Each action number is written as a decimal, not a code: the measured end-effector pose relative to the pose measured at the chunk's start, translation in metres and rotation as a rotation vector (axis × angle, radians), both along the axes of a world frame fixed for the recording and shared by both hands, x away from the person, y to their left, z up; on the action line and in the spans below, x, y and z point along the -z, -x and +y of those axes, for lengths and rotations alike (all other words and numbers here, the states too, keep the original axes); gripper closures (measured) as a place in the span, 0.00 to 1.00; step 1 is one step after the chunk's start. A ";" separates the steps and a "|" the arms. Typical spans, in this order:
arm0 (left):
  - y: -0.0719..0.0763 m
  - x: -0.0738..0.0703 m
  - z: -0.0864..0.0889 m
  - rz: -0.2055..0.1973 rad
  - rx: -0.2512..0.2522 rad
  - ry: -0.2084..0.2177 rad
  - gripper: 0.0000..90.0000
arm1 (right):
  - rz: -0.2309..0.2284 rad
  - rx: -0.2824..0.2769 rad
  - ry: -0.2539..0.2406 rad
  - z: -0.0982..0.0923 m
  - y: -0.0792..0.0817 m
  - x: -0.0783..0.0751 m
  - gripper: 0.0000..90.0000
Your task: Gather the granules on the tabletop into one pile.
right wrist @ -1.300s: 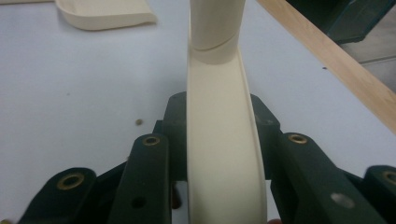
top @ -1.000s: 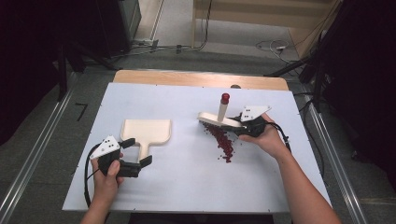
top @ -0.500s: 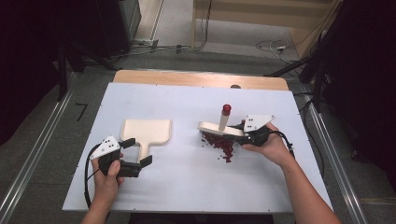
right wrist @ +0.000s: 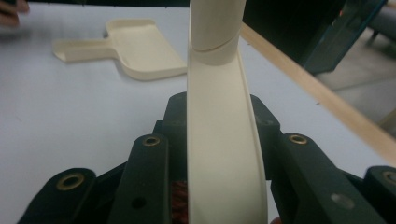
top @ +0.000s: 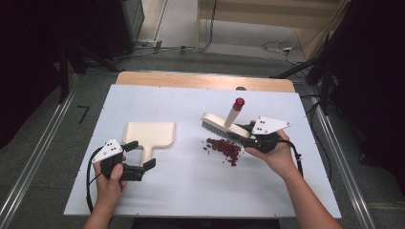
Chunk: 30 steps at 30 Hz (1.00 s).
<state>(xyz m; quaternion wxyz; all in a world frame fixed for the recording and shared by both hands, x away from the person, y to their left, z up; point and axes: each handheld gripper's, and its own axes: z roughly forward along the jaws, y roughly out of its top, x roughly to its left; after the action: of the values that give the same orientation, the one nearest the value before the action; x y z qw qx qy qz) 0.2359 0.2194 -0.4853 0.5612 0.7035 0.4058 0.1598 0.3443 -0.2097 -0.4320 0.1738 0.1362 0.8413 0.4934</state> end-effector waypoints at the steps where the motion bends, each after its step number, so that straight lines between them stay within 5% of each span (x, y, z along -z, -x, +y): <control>1: 0.000 0.000 0.000 0.000 -0.001 -0.001 0.00 | 0.027 0.022 -0.015 0.007 0.008 0.000 0.73; 7: 0.000 -0.001 -0.001 -0.004 0.005 -0.010 0.00 | 0.275 0.214 -0.112 0.051 0.041 0.017 0.73; 12: 0.001 -0.001 0.000 -0.006 0.006 -0.015 0.00 | 0.371 0.339 -0.104 0.064 0.032 0.039 0.73; 19: 0.000 -0.001 0.001 -0.008 0.007 -0.014 0.00 | 0.379 0.453 -0.131 0.038 0.028 0.042 0.73; 30: 0.000 -0.002 0.000 -0.012 0.010 -0.012 0.00 | 0.389 0.506 -0.172 0.013 0.031 0.039 0.73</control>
<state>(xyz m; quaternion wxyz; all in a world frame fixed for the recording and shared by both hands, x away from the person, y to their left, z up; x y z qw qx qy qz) 0.2359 0.2189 -0.4830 0.5602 0.7077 0.3980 0.1638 0.3135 -0.1970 -0.4708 0.1148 0.4468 0.7534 0.4686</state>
